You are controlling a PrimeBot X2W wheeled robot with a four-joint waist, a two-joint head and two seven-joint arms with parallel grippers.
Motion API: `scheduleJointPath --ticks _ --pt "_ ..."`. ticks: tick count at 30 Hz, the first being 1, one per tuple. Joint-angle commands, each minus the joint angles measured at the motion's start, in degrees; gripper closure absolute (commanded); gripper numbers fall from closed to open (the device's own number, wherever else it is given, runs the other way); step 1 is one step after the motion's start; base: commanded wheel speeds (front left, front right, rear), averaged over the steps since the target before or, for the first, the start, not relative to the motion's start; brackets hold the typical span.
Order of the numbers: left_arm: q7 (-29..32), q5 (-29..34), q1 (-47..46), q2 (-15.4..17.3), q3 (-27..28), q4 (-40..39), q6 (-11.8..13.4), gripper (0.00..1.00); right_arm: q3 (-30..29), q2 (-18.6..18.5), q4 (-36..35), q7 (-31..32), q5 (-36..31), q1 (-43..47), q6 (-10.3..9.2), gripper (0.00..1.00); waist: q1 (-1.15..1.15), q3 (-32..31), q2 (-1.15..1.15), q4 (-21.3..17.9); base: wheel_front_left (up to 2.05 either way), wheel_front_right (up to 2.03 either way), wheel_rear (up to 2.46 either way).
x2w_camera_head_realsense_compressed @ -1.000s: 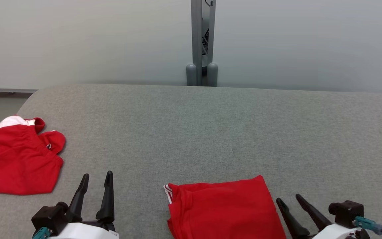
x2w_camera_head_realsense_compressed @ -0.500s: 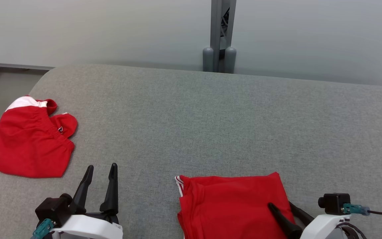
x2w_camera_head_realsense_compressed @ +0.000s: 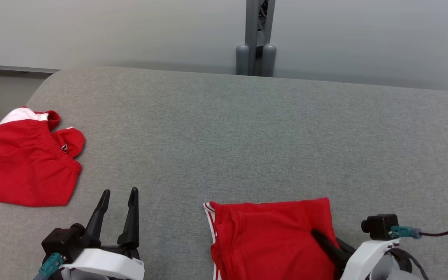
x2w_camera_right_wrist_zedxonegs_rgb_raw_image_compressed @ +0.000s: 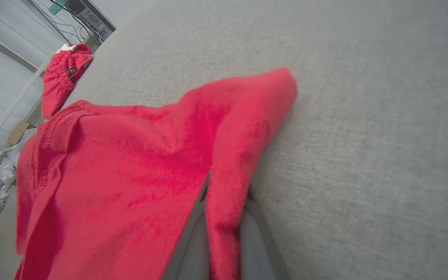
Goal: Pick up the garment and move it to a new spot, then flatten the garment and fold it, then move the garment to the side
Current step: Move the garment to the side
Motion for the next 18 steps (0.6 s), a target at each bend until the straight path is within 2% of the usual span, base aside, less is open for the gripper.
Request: scheduleJointPath --ticks 1,7,18 --pt "-0.2 0.3 -0.7 0.2 0.0 -0.1 -0.2 0.00 0.4 -1.3 0.3 -0.7 0.3 -1.3 -0.01 1.00 0.00 0.4 0.00 -0.9 0.00 0.00 0.00" --pt "-0.2 0.4 -1.4 0.2 0.0 -0.2 -0.3 0.00 3.4 -4.9 0.3 -1.3 -0.4 -5.4 -0.01 1.00 0.00 1.9 0.00 -4.1 0.00 0.00 0.00" --pt "-0.2 1.1 -5.9 0.2 -4.2 -0.6 -0.6 0.00 7.7 -16.6 2.6 -1.0 -1.7 -16.1 -0.01 1.00 0.00 9.5 0.00 -10.8 0.00 0.00 0.00"
